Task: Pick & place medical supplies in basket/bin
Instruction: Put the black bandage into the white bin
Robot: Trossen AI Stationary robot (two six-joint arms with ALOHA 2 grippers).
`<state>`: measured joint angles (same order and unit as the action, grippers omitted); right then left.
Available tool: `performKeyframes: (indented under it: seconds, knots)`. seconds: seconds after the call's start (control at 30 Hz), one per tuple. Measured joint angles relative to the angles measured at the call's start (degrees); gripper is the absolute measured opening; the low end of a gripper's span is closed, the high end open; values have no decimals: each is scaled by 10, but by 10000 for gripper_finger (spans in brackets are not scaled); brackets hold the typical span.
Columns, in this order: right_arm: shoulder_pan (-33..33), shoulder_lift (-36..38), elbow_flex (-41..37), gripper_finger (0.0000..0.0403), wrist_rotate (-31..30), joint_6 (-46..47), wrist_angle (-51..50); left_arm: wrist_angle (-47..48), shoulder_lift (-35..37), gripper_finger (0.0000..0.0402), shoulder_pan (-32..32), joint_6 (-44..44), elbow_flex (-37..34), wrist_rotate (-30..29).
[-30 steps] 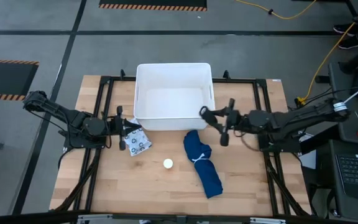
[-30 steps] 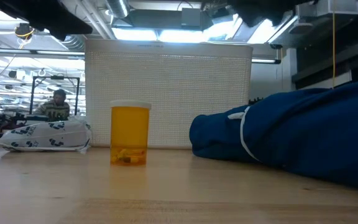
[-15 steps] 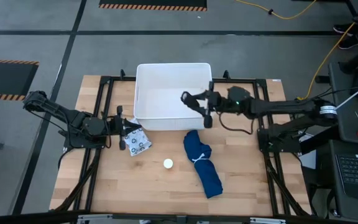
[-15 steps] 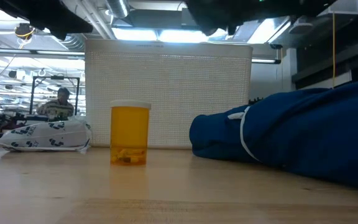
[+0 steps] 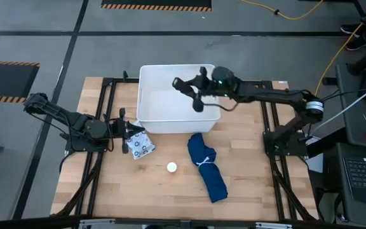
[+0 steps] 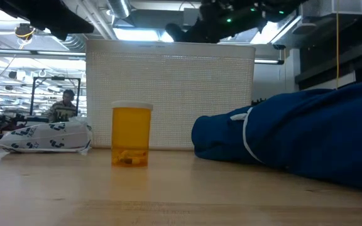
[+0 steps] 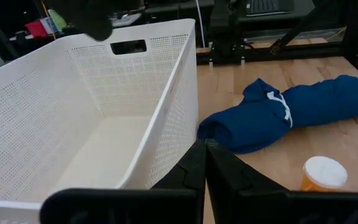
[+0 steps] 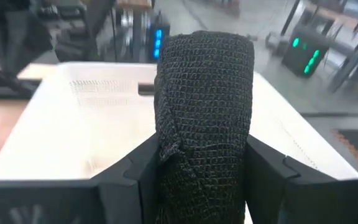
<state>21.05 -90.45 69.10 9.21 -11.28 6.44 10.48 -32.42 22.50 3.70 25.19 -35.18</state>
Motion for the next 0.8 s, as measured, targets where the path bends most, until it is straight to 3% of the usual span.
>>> performKeyframes:
  seconds: [0.5, 0.8]
  knots:
    - [47, -151, 376, 171, 0, -60, -418, 0, 0, 5, 0, 0, 0, 0]
    - [70, -217, 514, 171, 0, -96, -567, 0, 0, 6, 0, 0, 0, 0]
